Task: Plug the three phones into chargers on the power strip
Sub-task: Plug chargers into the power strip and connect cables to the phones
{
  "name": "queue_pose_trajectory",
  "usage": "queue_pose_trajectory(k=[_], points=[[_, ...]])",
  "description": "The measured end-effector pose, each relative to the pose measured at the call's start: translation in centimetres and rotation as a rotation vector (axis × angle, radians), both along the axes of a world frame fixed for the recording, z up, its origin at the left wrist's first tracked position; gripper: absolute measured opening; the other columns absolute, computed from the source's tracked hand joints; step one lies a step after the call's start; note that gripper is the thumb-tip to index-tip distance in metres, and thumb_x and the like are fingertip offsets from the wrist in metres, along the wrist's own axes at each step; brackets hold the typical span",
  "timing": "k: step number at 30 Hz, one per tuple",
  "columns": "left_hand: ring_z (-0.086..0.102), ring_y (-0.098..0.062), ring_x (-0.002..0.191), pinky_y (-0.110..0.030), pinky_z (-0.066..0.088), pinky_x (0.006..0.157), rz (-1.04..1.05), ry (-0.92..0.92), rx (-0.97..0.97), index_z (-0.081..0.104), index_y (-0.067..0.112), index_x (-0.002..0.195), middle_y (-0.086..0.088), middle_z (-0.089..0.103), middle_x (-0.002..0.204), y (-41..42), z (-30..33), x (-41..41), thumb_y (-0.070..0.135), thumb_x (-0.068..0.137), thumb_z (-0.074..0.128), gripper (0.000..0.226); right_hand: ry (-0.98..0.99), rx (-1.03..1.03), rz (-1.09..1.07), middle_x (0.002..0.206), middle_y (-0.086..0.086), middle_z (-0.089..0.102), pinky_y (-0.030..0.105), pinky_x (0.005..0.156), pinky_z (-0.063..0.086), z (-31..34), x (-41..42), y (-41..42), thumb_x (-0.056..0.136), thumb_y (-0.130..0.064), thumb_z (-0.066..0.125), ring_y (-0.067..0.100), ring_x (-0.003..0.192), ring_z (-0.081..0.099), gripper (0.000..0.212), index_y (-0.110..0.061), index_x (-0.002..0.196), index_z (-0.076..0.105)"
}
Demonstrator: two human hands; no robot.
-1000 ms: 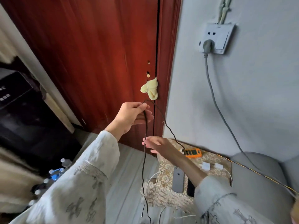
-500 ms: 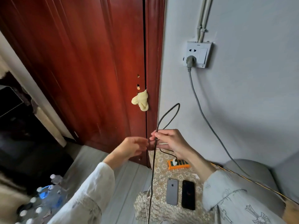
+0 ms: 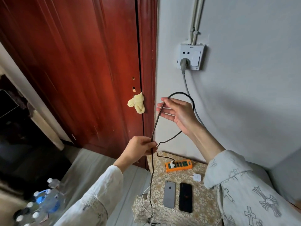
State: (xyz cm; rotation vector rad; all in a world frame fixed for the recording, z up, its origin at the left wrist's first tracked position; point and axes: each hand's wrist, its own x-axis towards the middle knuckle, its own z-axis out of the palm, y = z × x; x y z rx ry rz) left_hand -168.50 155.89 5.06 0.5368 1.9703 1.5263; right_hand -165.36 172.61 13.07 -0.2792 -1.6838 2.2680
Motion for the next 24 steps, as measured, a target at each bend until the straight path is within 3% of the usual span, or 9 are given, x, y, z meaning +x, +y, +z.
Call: queue_pose_trajectory(k=[2,6,8,10,15,18,21,24], points=[[0.070,-0.011,0.067,-0.021,0.057,0.061,0.060,-0.027,0.085,0.066,0.007,0.080,-0.012,0.069,0.077,0.2,1.1,0.0,0.004,0.088,0.054,0.014,0.000,-0.046,-0.020,0.085,0.012,0.072,0.027,0.070,0.058,-0.3,0.6,0.7,0.090,-0.015,0.055,0.022,0.078,0.072,0.015,-0.006,0.093,0.066],[0.068,-0.020,0.075,-0.029,0.060,0.069,0.110,-0.067,0.268,0.067,0.007,0.075,-0.008,0.070,0.073,0.7,4.4,-0.5,0.007,0.091,0.050,0.023,-0.178,0.104,0.120,0.107,0.019,0.067,0.035,0.088,0.054,-3.4,2.7,1.1,0.091,-0.022,0.052,0.027,0.097,0.067,0.027,-0.005,0.110,0.061],[0.070,-0.020,0.073,-0.029,0.059,0.066,0.114,-0.107,0.389,0.066,0.006,0.076,-0.005,0.071,0.071,1.2,6.4,-1.0,0.007,0.091,0.048,0.024,-0.276,0.178,0.278,0.111,0.010,0.067,0.039,0.096,0.048,-5.2,3.7,0.4,0.090,-0.035,0.050,0.023,0.105,0.063,0.039,-0.009,0.119,0.056],[0.071,-0.020,0.074,-0.027,0.058,0.062,0.116,-0.124,0.496,0.063,0.004,0.081,-0.005,0.071,0.072,1.6,8.5,-1.8,0.007,0.092,0.047,0.020,-0.303,0.260,0.399,0.102,-0.003,0.071,0.037,0.097,0.044,-6.5,4.4,-0.5,0.085,-0.045,0.051,0.014,0.104,0.064,0.043,-0.016,0.116,0.059],[0.071,-0.024,0.078,-0.029,0.060,0.066,0.215,-0.055,0.639,0.066,0.006,0.082,-0.007,0.072,0.075,-0.3,11.6,-4.5,0.011,0.092,0.049,0.020,-0.318,0.312,0.381,0.087,0.003,0.071,0.036,0.093,0.051,-8.0,6.0,0.3,0.091,-0.019,0.054,0.016,0.089,0.067,0.015,-0.013,0.092,0.067],[0.072,-0.025,0.077,-0.028,0.059,0.064,0.349,-0.046,0.560,0.065,0.006,0.082,-0.008,0.072,0.075,-2.2,10.7,-5.4,0.013,0.091,0.052,0.017,-0.269,0.352,0.244,0.078,0.005,0.067,0.028,0.078,0.057,-7.7,6.6,1.3,0.090,-0.006,0.053,0.017,0.077,0.066,0.016,-0.012,0.089,0.068],[0.072,-0.022,0.067,-0.028,0.060,0.060,0.461,0.010,0.268,0.067,0.006,0.080,-0.011,0.073,0.071,-3.1,9.2,-5.5,0.027,0.089,0.057,0.025,-0.166,0.379,0.116,0.068,0.003,0.063,0.022,0.064,0.055,-5.6,6.0,1.8,0.090,-0.003,0.051,0.015,0.065,0.062,0.023,-0.016,0.084,0.069],[0.067,-0.019,0.059,-0.026,0.058,0.057,0.504,0.249,-0.025,0.066,0.011,0.070,-0.010,0.069,0.067,-3.8,8.5,-5.5,0.036,0.084,0.061,0.029,-0.077,0.418,0.077,0.062,-0.004,0.060,0.020,0.057,0.050,-3.1,5.0,2.1,0.091,-0.006,0.052,0.008,0.056,0.057,0.025,-0.021,0.083,0.071]])
